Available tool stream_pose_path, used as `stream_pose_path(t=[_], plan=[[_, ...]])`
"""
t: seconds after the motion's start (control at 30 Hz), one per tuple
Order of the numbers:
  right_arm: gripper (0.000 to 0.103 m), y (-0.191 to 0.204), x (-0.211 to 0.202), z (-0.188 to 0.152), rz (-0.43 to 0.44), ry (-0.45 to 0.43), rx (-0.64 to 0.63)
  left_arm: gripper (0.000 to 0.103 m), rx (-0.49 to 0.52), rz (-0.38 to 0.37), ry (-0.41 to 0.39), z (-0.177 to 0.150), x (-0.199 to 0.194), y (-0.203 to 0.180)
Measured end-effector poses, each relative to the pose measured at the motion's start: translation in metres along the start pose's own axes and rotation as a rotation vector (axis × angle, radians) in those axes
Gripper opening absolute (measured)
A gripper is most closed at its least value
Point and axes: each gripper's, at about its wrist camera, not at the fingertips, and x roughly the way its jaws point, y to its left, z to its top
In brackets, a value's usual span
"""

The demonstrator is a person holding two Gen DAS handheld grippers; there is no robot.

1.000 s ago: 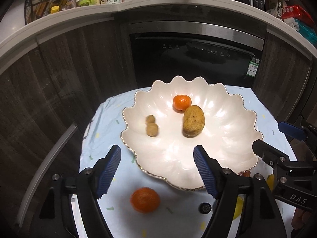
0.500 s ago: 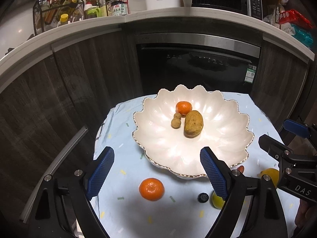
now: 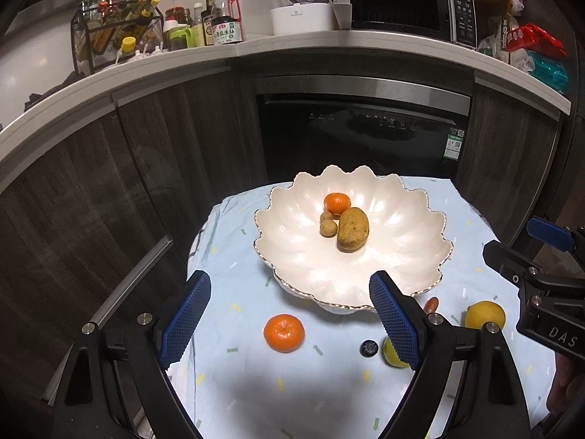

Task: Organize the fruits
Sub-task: 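Withdraw both tools back from the bowl, then move the left tool toward the green apple while the right tool approaches the yellow grapefruit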

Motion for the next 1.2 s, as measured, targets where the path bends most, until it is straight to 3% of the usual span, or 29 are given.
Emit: stream_pose_path(t=[0.33, 0.47, 1.2], plan=[[0.081, -0.001, -0.018, -0.008, -0.012, -0.014, 0.018, 0.090, -0.005, 0.002, -0.014, -0.008, -0.018, -0.001], [0.088, -0.005, -0.025, -0.013, -0.019, -0.022, 0.029, 0.090, -0.002, -0.004, -0.016, -0.011, -0.022, -0.005], [0.088, -0.033, -0.034, -0.047, -0.041, 0.016, 0.058, 0.099, 0.026, -0.058, 0.004, -0.038, -0.027, -0.040]])
